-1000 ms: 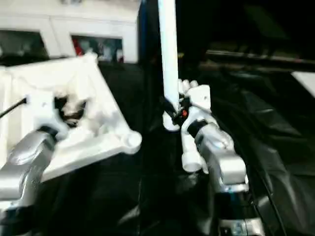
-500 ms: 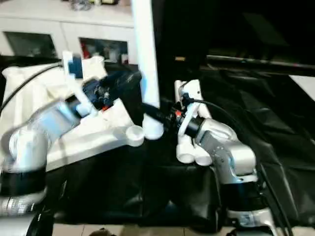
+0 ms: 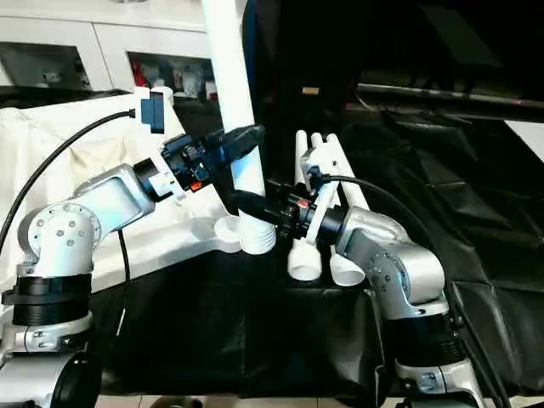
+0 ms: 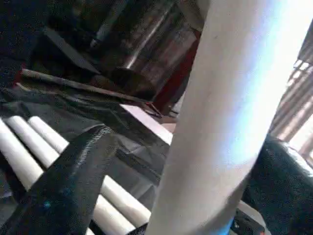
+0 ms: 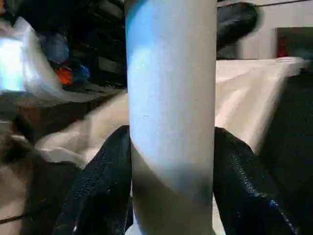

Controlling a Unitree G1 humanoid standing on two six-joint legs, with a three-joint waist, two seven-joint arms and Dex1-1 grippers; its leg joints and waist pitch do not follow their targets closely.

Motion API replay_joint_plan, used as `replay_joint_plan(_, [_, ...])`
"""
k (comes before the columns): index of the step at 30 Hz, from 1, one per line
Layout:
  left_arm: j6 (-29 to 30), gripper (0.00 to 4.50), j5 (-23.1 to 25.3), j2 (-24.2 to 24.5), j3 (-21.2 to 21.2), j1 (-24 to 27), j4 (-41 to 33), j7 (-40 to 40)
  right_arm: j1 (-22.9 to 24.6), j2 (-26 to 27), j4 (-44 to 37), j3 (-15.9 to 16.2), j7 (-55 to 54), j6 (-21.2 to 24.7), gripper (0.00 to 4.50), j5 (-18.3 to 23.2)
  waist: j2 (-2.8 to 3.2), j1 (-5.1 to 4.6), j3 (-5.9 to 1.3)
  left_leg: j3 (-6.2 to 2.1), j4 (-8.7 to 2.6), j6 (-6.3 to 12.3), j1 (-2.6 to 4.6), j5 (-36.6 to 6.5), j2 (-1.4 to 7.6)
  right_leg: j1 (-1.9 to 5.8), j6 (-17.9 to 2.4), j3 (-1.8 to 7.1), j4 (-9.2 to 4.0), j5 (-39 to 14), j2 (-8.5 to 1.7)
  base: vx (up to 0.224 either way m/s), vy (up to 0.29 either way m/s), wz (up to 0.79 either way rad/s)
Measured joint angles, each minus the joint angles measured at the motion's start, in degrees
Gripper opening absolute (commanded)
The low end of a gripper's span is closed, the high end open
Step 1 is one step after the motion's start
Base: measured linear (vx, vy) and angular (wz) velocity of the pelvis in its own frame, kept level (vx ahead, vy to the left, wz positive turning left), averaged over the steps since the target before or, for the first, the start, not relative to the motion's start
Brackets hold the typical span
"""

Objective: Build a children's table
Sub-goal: Insert table leg to table base

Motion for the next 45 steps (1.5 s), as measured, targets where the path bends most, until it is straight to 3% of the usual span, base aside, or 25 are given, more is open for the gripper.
replay_joint_plan(2, [-0.95,3.84,1.67,-1.31,0.41,-0.87,0.89,4.01,-1.43,1.15,1.60,1.20,-3.74,-2.47,1.89,-4.40,-0.12,-0.05,0.07,0.03,-0.03,-0.26,0.04,0.01,0.04,0.01,-0.01,0.00,0.01,0.11,0.00,0.000,0.000,0.00])
replay_joint_plan(6, [-3.06,3.60,3.88,-4.79,2.49,-2.47,1.56,12.47,-2.06,5.03,3.03,3.40,-9.61,-5.01,1.89,-8.80,-0.18,-0.13,0.09,0.09,-0.03,-0.38,0.09,0.08,0.06,0.04,0.03,0.03,0.00,0.27,-0.02,0.000,0.000,0.00])
replay_joint_plan(8, [-3.99,3.28,4.59,-5.50,3.02,-2.53,1.62,15.08,-2.06,6.21,3.31,4.60,-11.20,-5.63,1.89,-9.68,-0.22,-0.10,0.12,0.10,-0.03,-0.39,0.08,0.09,0.06,0.04,0.06,0.03,0.00,0.30,-0.02,0.000,0.000,0.00])
replay_joint_plan(13, [-6.07,3.00,5.64,-7.05,4.68,-2.58,1.79,18.78,-2.95,7.57,4.53,5.30,-13.19,-6.92,1.89,-11.83,-0.37,0.02,0.20,0.11,-0.03,-0.40,0.05,0.10,0.06,0.04,0.10,0.03,-0.04,0.33,-0.02,0.000,0.000,0.00])
replay_joint_plan(25, [-6.32,1.93,5.63,-7.92,4.92,-2.99,1.71,21.11,-2.98,8.83,5.32,5.45,-14.77,-8.58,1.89,-13.88,-0.50,-0.12,0.25,0.12,-0.04,-0.41,0.04,0.10,0.06,0.01,0.12,0.06,-0.04,0.34,-0.02,0.000,0.000,0.00])
replay_joint_plan(26, [-6.14,1.93,5.57,-7.61,4.87,-2.98,1.68,20.97,-2.97,9.05,5.32,5.34,-14.64,-8.53,2.44,-13.58,-0.50,-0.13,0.25,0.12,-0.04,-0.41,0.05,0.10,0.06,0.01,0.12,0.06,-0.04,0.34,-0.02,0.000,0.000,0.00])
replay_joint_plan(27, [-6.02,1.90,5.53,-7.43,4.84,-2.98,1.52,20.72,-2.97,9.33,5.34,5.07,-14.45,-8.36,2.58,-13.04,-0.50,-0.12,0.25,0.12,-0.05,-0.41,0.04,0.10,0.06,0.00,0.12,0.06,-0.05,0.34,-0.01,0.000,0.000,0.00])
replay_joint_plan(30, [-4.56,1.86,4.88,-5.48,4.28,-2.69,1.51,17.88,-3.30,9.76,4.84,2.99,-12.62,-7.92,2.78,-9.68,-0.49,-0.09,0.26,0.13,-0.05,-0.40,0.04,0.10,0.06,0.00,0.12,0.07,-0.05,0.34,-0.01,0.000,0.000,0.00])
replay_joint_plan(36, [-0.52,1.86,3.07,1.30,1.33,-2.62,1.47,8.26,-3.70,5.26,3.87,2.47,-5.76,-1.35,3.15,-4.86,-0.48,-0.08,0.26,0.14,-0.05,-0.41,0.04,0.10,0.06,-0.02,0.13,0.08,-0.04,0.35,-0.01,0.000,0.000,0.00])
replay_joint_plan(43, [3.49,1.86,-2.45,8.23,-0.18,-3.14,0.58,-5.56,-3.55,-2.50,-0.63,2.75,4.11,10.00,3.19,2.68,-0.52,-0.06,0.30,0.16,-0.07,-0.41,0.04,0.10,0.06,-0.04,0.12,0.09,-0.04,0.34,-0.01,0.000,0.000,0.00])
replay_joint_plan(45, [3.79,1.86,-3.84,9.48,-0.22,-3.29,-1.52,-9.09,-3.52,-2.51,-0.70,3.32,5.39,12.05,2.93,3.90,-0.53,-0.08,0.31,0.18,-0.08,-0.41,0.05,0.10,0.07,-0.05,0.11,0.10,-0.04,0.34,-0.01,0.000,0.000,0.00])
